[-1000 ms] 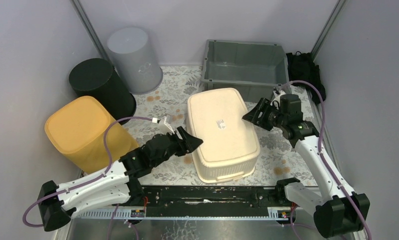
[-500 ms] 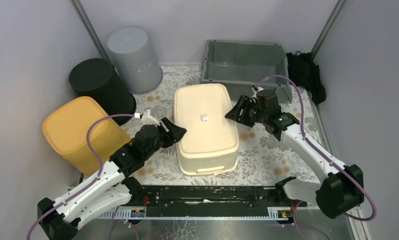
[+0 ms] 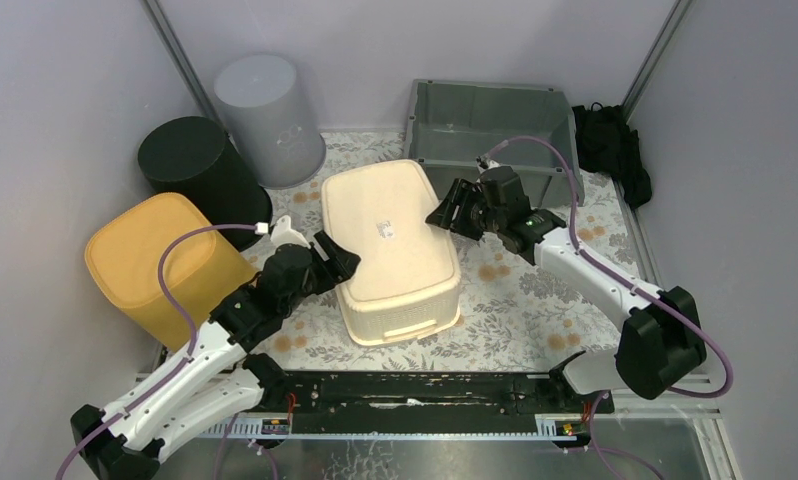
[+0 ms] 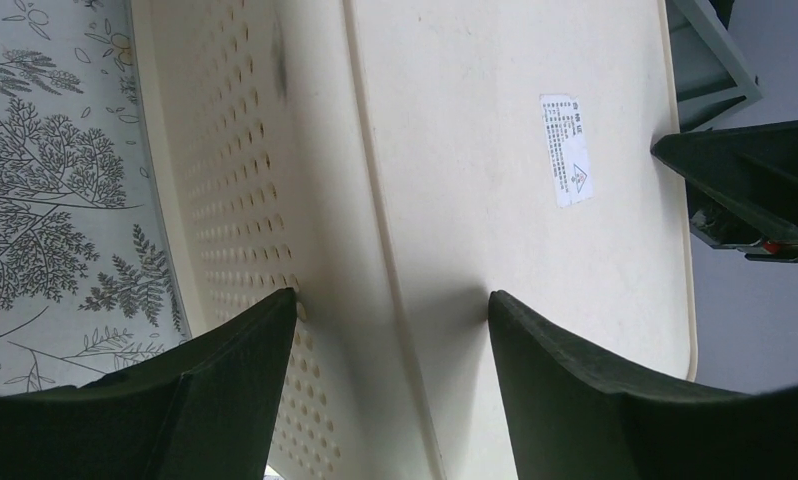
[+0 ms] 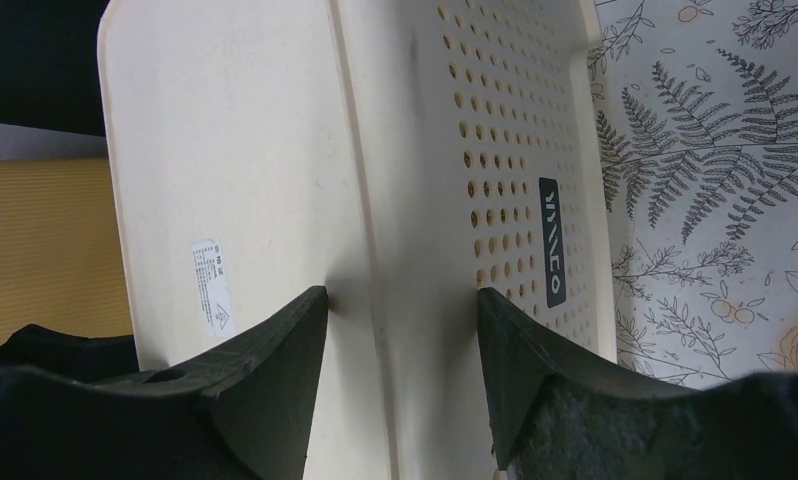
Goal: Turn the large container upside down
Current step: Move the container to the corner of the board.
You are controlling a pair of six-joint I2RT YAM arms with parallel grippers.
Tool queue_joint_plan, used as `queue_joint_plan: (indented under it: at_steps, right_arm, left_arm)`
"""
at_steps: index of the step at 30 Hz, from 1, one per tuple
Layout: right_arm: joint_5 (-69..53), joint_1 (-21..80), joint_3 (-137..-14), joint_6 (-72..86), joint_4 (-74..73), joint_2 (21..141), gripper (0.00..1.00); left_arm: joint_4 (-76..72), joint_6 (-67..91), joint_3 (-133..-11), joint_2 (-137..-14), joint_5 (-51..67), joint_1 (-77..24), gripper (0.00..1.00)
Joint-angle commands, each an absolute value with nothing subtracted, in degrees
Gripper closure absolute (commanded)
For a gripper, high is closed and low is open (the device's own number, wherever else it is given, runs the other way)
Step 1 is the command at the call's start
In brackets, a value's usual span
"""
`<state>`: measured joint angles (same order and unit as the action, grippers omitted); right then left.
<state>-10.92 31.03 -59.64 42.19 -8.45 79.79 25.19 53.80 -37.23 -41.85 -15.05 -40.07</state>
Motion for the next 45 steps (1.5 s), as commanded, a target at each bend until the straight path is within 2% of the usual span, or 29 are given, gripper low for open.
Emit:
queue_joint_plan:
  at_steps: [1, 9, 19, 29, 36, 40, 45]
  right_arm:
    - [-22.30, 38.29, -60.35, 46.78, -6.47, 79.40, 0.39]
    - [-20.65, 38.67, -57.23, 46.92, -9.21, 72.86, 0.39]
    - [-16.42, 38.67, -55.79, 45.81, -16.03, 64.78, 0.38]
    - [-6.32, 36.67, -59.57, 40.50, -28.56, 60.08, 0.27]
    - [-6.36, 26.36, -64.73, 35.26, -36.92, 56.11, 0.18]
    - [-5.18, 25.46, -69.74, 32.78, -41.31, 55.02, 0.17]
    - [-11.86, 25.40, -71.28, 32.00, -41.08, 54.63, 0.14]
  left_arm:
    - [14.55, 55.84, -38.88, -42.20, -6.94, -41.05, 0.25]
    - [7.59, 57.49, -37.19, -46.53, -0.31, -42.03, 0.30]
    - [-0.30, 59.21, -39.39, -56.14, -5.17, -53.72, 0.30]
    - [-10.73, 60.85, -44.32, -69.84, -9.25, -62.51, 0.31]
    - [-15.18, 62.32, -47.58, -76.89, -12.05, -66.22, 0.32]
    - [-16.58, 62.87, -49.21, -79.53, -13.21, -67.83, 0.32]
    - [-18.94, 63.16, -51.73, -83.07, -12.98, -68.86, 0.32]
